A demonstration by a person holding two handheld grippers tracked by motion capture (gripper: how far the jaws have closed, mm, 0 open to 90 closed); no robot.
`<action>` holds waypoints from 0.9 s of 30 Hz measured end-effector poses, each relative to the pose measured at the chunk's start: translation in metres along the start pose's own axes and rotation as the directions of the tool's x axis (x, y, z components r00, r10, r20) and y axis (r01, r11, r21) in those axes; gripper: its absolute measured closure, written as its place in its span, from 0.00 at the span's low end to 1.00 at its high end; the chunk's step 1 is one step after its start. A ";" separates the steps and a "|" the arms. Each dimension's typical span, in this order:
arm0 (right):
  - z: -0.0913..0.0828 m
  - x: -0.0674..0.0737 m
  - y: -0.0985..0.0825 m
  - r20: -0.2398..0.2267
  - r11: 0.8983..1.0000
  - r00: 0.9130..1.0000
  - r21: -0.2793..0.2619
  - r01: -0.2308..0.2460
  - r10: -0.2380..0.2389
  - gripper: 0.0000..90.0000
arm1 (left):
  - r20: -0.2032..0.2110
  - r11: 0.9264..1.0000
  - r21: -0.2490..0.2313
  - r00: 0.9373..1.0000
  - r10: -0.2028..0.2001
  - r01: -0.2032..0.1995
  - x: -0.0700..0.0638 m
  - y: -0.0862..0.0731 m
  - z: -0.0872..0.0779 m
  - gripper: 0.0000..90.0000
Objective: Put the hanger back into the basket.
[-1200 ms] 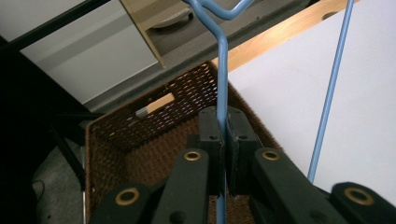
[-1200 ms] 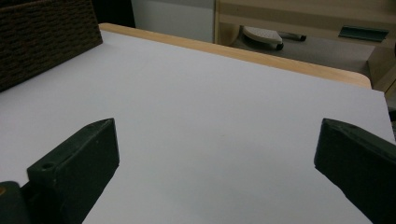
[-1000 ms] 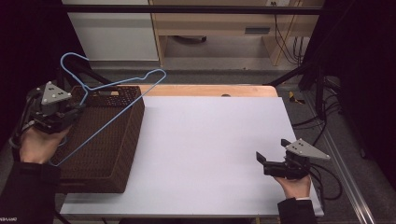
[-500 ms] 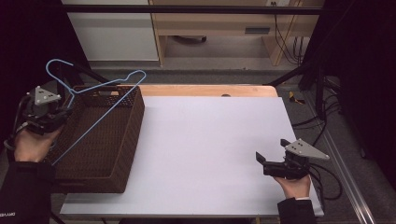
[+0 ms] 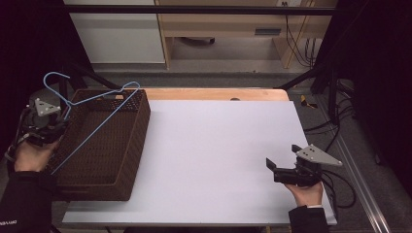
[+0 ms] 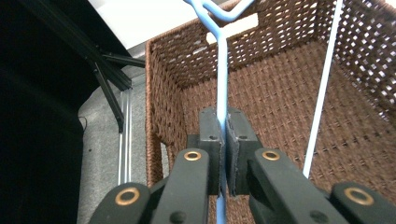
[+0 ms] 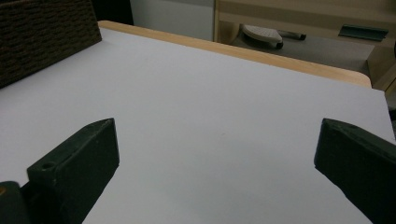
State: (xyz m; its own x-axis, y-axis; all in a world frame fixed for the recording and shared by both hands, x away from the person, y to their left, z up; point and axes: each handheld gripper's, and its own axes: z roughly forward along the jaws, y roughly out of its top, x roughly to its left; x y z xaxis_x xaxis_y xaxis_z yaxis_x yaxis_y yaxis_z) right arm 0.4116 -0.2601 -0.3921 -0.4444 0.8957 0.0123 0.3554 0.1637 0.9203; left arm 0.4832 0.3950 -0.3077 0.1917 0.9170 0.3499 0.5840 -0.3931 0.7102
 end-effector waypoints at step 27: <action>0.001 0.000 0.000 0.005 1.000 1.000 0.007 0.006 -0.006 0.01 | 0.024 0.989 0.150 1.000 0.000 -0.004 -0.030 -0.033 0.052 0.96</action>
State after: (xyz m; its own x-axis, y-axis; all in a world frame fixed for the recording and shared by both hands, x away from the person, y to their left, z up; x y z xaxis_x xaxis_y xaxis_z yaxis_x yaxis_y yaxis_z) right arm 0.4118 -0.2594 -0.3928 -0.4425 0.8967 0.0046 0.3584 0.1721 0.9176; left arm 0.4989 0.3839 -0.3739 0.2112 0.9182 0.3351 0.6948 -0.3821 0.6092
